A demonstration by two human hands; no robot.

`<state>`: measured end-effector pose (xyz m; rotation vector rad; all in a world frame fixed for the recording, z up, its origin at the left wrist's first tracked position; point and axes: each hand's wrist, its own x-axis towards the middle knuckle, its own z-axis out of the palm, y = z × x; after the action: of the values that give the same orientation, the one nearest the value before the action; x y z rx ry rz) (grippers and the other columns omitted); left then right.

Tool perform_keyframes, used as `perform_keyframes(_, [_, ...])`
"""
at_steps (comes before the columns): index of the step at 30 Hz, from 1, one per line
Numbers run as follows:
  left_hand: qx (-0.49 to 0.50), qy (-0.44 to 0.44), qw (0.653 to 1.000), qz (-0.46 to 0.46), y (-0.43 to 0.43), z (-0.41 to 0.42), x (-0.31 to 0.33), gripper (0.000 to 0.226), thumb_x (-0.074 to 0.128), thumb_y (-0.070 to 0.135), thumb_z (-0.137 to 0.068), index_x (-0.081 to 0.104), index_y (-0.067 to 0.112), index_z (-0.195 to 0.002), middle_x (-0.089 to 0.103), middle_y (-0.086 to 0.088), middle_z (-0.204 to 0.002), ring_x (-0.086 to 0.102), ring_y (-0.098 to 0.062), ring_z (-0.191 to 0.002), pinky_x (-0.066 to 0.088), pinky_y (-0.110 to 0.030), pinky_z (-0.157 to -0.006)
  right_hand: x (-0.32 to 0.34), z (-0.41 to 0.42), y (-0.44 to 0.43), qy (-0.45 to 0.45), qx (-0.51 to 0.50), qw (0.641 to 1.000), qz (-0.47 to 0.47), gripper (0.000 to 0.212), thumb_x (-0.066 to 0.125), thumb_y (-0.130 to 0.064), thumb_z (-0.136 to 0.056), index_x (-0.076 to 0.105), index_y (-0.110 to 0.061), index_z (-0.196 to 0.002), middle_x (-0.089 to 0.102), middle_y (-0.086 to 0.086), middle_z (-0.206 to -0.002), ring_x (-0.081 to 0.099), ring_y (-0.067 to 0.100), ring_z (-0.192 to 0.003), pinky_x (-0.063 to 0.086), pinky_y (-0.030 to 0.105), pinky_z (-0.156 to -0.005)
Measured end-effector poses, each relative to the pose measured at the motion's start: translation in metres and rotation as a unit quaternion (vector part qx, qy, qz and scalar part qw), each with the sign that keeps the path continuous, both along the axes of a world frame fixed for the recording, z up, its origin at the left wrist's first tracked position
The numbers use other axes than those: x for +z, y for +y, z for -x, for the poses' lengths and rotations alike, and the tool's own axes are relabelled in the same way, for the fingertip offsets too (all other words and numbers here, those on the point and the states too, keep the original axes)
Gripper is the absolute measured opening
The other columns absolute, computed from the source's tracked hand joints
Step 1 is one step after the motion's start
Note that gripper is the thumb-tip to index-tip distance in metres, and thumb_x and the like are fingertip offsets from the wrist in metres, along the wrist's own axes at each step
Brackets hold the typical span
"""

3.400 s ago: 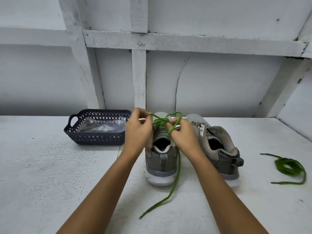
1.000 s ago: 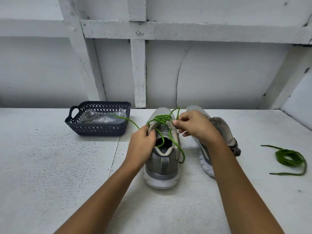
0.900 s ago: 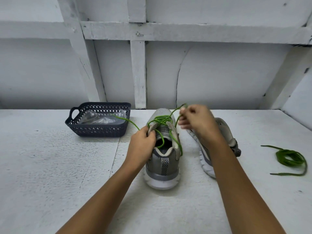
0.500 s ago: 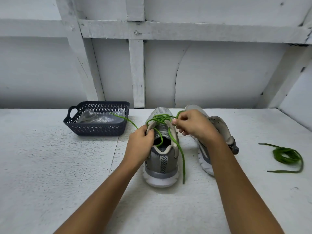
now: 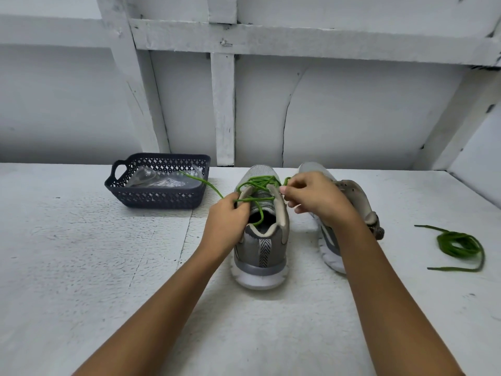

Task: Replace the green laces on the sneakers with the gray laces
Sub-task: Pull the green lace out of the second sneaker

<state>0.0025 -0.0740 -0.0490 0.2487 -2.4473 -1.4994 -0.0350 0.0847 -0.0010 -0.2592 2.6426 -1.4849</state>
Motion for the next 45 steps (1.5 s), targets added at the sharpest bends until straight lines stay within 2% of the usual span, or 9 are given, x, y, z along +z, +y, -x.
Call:
perform_keyframes(6, [-0.018, 0.011, 1.0, 0.017, -0.001, -0.001, -0.001, 0.027, 0.048, 0.023, -0.092, 0.053, 0.018, -0.067, 0.054, 0.001, -0.065, 0.049, -0.014, -0.065, 0.033, -0.021, -0.051, 0.0, 0.005, -0.003, 0.025, -0.16, 0.947, 0.278, 0.026, 0.042, -0.01, -0.1, 0.049, -0.006, -0.074, 0.059, 0.013, -0.067, 0.063, 0.011, -0.045, 0.055, 0.023, -0.047])
perform_keyframes(13, [-0.019, 0.035, 0.999, 0.027, -0.004, -0.002, -0.001, 0.022, 0.053, 0.038, -0.092, 0.063, 0.019, -0.089, 0.064, 0.004, -0.078, 0.058, -0.015, -0.077, 0.043, -0.028, -0.064, -0.005, -0.002, -0.003, 0.152, -0.248, 0.858, 0.424, 0.021, 0.044, -0.013, -0.1, 0.041, -0.012, -0.079, 0.063, 0.013, -0.081, 0.069, 0.019, -0.075, 0.059, 0.03, -0.07])
perform_keyframes(15, [-0.004, 0.054, 0.998, 0.011, -0.003, -0.004, 0.001, 0.034, 0.048, 0.046, -0.093, 0.063, 0.019, -0.107, 0.067, 0.005, -0.095, 0.06, -0.013, -0.09, 0.047, -0.03, -0.077, -0.011, -0.003, -0.005, 0.131, -0.228, 0.873, 0.411, 0.022, 0.051, -0.015, -0.097, 0.043, -0.011, -0.076, 0.064, 0.012, -0.079, 0.069, 0.019, -0.072, 0.059, 0.031, -0.068])
perform_keyframes(20, [0.018, 0.077, 0.997, 0.005, -0.004, -0.003, 0.004, 0.017, 0.046, 0.027, -0.097, 0.059, 0.019, -0.089, 0.056, 0.015, -0.075, 0.051, -0.002, -0.072, 0.037, -0.017, -0.06, -0.047, -0.014, -0.02, 0.145, -0.137, 0.971, 0.13, 0.02, 0.062, -0.028, -0.089, 0.059, -0.011, -0.08, 0.062, -0.002, -0.075, 0.06, 0.013, -0.074, 0.048, 0.017, -0.073])
perform_keyframes(29, [-0.023, 0.043, 0.974, -0.222, -0.02, 0.032, 0.031, 0.025, 0.039, 0.014, -0.101, 0.048, 0.011, -0.078, 0.052, -0.003, -0.07, 0.055, -0.01, -0.055, 0.051, -0.026, -0.061, -0.056, -0.018, -0.023, 0.153, -0.102, 0.977, 0.105, 0.011, 0.06, -0.021, -0.09, 0.061, -0.013, -0.098, 0.065, 0.004, -0.098, 0.06, 0.015, -0.093, 0.047, 0.027, -0.085])
perform_keyframes(32, [-0.04, 0.012, 0.99, -0.131, -0.026, 0.055, 0.047, 0.024, 0.042, 0.017, -0.099, 0.047, 0.013, -0.076, 0.042, -0.003, -0.069, 0.038, -0.012, -0.049, 0.038, -0.021, -0.042, -0.056, -0.019, -0.023, 0.152, -0.099, 0.977, 0.113, 0.007, 0.06, -0.021, -0.09, 0.059, -0.017, -0.095, 0.065, 0.003, -0.096, 0.06, 0.014, -0.092, 0.046, 0.023, -0.082])
perform_keyframes(35, [-0.063, 0.003, 0.998, 0.021, -0.031, 0.067, 0.054, 0.016, 0.046, 0.021, -0.097, 0.054, 0.01, -0.088, 0.046, -0.003, -0.072, 0.04, -0.015, -0.056, 0.036, -0.024, -0.048, -0.057, -0.018, -0.022, 0.159, -0.102, 0.976, 0.108, 0.005, 0.059, -0.022, -0.09, 0.059, -0.018, -0.093, 0.064, 0.002, -0.095, 0.06, 0.015, -0.091, 0.047, 0.025, -0.082])
perform_keyframes(41, [-0.072, -0.039, 0.992, -0.1, -0.046, 0.037, 0.039, 0.046, 0.051, 0.037, -0.094, 0.043, 0.006, -0.127, 0.06, -0.008, -0.108, 0.062, -0.017, -0.091, 0.055, -0.03, -0.073, -0.059, -0.019, -0.02, 0.161, -0.099, 0.976, 0.106, 0.007, 0.058, -0.024, -0.091, 0.059, -0.018, -0.095, 0.064, 0.001, -0.097, 0.059, 0.012, -0.092, 0.047, 0.024, -0.082])
perform_keyframes(45, [-0.132, -0.102, 0.983, -0.074, -0.051, 0.014, 0.022, 0.028, 0.061, 0.036, -0.089, 0.067, 0.011, -0.102, 0.068, -0.007, -0.102, 0.064, -0.019, -0.098, 0.052, -0.029, -0.078, -0.06, -0.018, -0.019, 0.164, -0.099, 0.975, 0.109, 0.007, 0.059, -0.024, -0.091, 0.058, -0.017, -0.093, 0.064, 0.002, -0.097, 0.059, 0.012, -0.092, 0.047, 0.025, -0.082])
